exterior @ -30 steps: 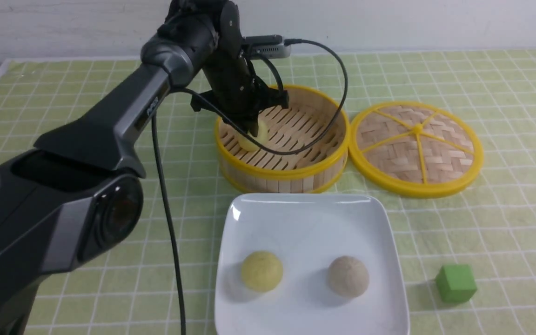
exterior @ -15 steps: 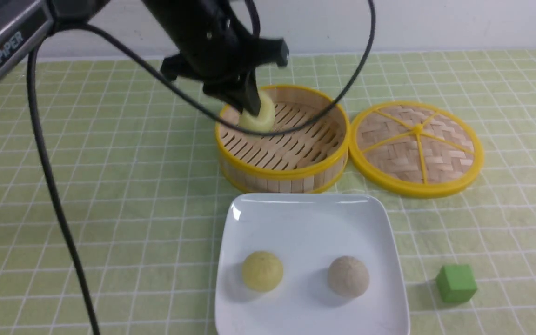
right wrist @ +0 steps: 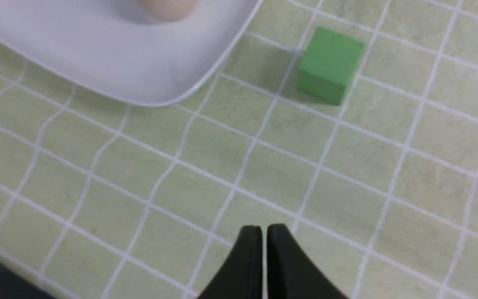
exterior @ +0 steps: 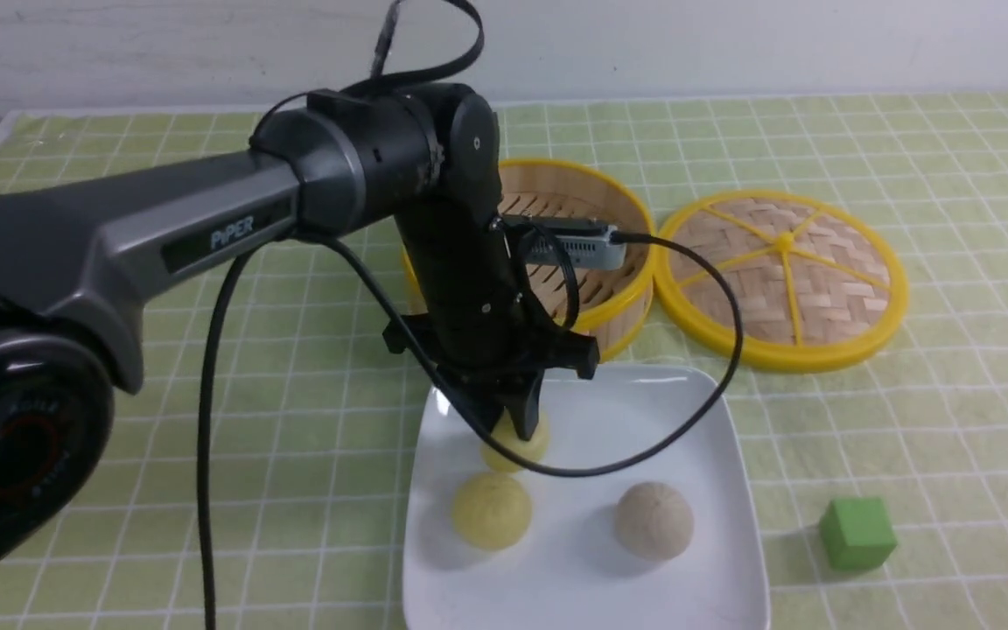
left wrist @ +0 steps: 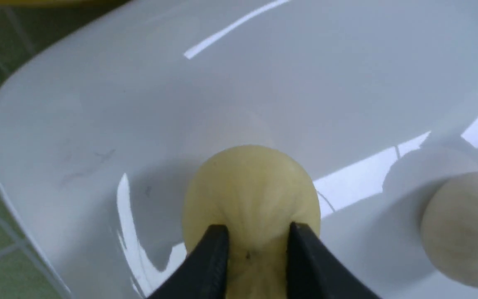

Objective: Put the steamed buns into the plate on the green tablecloth.

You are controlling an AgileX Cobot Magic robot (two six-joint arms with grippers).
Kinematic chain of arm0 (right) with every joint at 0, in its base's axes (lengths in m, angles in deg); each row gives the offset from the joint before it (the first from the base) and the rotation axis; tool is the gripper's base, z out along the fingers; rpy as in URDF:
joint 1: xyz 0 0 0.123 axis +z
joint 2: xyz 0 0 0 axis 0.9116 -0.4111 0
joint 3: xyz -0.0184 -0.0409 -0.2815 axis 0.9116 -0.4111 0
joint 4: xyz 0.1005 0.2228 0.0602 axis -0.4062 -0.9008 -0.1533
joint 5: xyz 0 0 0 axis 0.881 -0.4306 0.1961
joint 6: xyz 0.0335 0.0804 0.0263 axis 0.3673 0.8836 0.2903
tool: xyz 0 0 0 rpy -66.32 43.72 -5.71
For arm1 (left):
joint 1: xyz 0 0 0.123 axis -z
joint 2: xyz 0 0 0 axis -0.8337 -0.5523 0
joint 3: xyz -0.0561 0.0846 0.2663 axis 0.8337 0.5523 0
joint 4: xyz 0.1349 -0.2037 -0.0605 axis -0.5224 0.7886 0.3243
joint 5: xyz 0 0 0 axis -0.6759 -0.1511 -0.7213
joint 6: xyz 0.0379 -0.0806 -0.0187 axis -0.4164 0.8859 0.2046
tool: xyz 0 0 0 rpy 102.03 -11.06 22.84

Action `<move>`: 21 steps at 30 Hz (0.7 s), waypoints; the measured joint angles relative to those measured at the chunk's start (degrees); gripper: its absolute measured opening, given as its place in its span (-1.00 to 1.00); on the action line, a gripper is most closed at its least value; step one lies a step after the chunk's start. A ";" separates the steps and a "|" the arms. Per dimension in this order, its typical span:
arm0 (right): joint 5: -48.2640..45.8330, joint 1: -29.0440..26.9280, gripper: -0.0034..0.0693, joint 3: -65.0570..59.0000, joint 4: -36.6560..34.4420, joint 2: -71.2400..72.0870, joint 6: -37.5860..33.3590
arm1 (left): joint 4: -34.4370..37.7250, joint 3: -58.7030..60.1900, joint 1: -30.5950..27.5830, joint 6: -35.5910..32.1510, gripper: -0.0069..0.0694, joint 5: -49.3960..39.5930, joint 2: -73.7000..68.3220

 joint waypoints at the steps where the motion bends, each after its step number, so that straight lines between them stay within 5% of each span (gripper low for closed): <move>1: -0.05 0.00 -0.87 0.85 -3.28 0.43 -2.08 | -0.38 -0.07 0.00 1.21 0.00 -0.12 0.00; 6: -0.62 0.00 -0.95 3.50 -8.91 4.44 -6.12 | -0.79 -0.47 0.00 1.95 0.30 -0.34 0.38; 12: -2.44 0.00 -0.95 4.41 -8.43 14.50 -6.49 | -1.03 -2.99 0.00 1.95 0.33 -0.83 0.38; 17: -0.98 0.00 -0.93 4.28 -8.43 24.67 -5.16 | -1.40 -6.26 0.00 1.96 0.13 -1.85 0.38; 21: 6.52 0.00 -0.93 0.66 -6.78 28.75 -5.03 | -1.93 -7.14 0.00 1.85 -0.23 -2.54 0.38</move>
